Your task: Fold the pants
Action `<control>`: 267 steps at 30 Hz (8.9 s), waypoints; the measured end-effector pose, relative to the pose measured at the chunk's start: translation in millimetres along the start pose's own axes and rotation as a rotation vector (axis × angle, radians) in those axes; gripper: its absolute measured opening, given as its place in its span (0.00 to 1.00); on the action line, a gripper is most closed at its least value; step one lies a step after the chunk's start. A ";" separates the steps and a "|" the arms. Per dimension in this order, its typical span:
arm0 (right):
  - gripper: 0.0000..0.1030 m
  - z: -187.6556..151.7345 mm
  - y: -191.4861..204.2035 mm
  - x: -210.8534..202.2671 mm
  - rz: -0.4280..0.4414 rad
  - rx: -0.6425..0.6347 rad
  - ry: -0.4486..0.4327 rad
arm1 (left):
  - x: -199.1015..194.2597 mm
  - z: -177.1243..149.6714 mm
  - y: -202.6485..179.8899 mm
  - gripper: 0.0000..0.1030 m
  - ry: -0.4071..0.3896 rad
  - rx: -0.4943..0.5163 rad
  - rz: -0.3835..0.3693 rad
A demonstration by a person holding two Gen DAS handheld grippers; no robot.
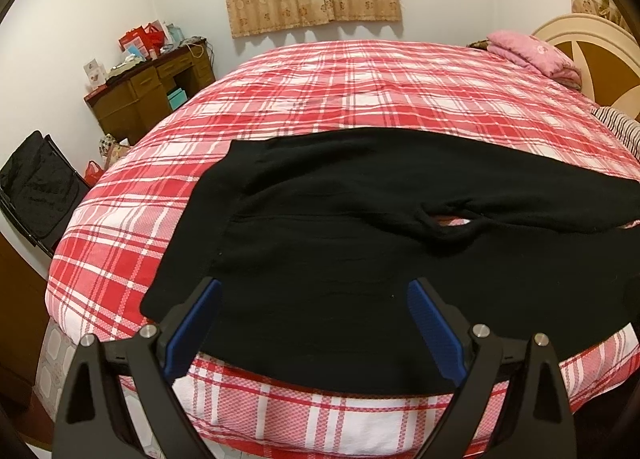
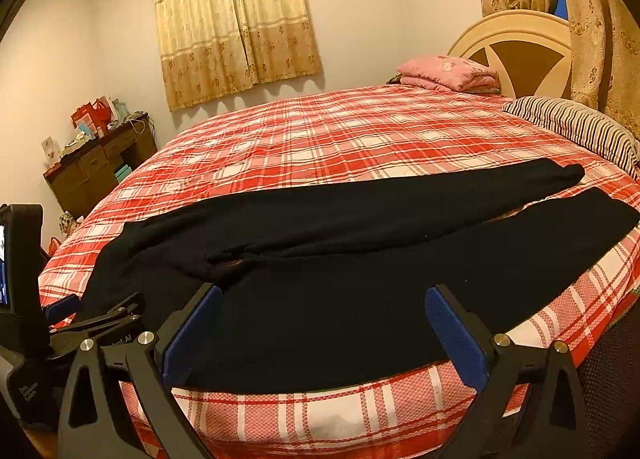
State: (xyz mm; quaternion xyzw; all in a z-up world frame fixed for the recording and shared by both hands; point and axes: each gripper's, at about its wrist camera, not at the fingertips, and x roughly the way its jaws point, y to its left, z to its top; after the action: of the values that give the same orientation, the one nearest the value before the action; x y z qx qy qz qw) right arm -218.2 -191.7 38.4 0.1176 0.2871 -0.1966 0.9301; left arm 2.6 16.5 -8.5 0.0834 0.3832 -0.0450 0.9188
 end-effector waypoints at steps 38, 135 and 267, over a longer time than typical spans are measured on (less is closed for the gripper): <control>0.99 -2.2 8.0 8.2 0.015 -0.015 0.033 | 4.9 -1.1 -0.4 0.94 0.026 0.000 -0.003; 0.06 -15.0 48.7 62.9 0.547 -0.478 0.226 | 41.6 27.9 104.4 0.61 -0.050 -0.002 -0.311; 0.09 145.8 -295.8 90.4 -0.059 0.132 0.113 | 19.8 12.4 -79.8 0.65 0.020 0.249 -0.540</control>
State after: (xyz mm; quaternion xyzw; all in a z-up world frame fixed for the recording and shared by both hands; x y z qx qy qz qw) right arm -206.7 -531.8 72.4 0.1808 0.3288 -0.2356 0.8965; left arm 13.4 -64.6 -23.5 0.0910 0.3922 -0.3334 0.8525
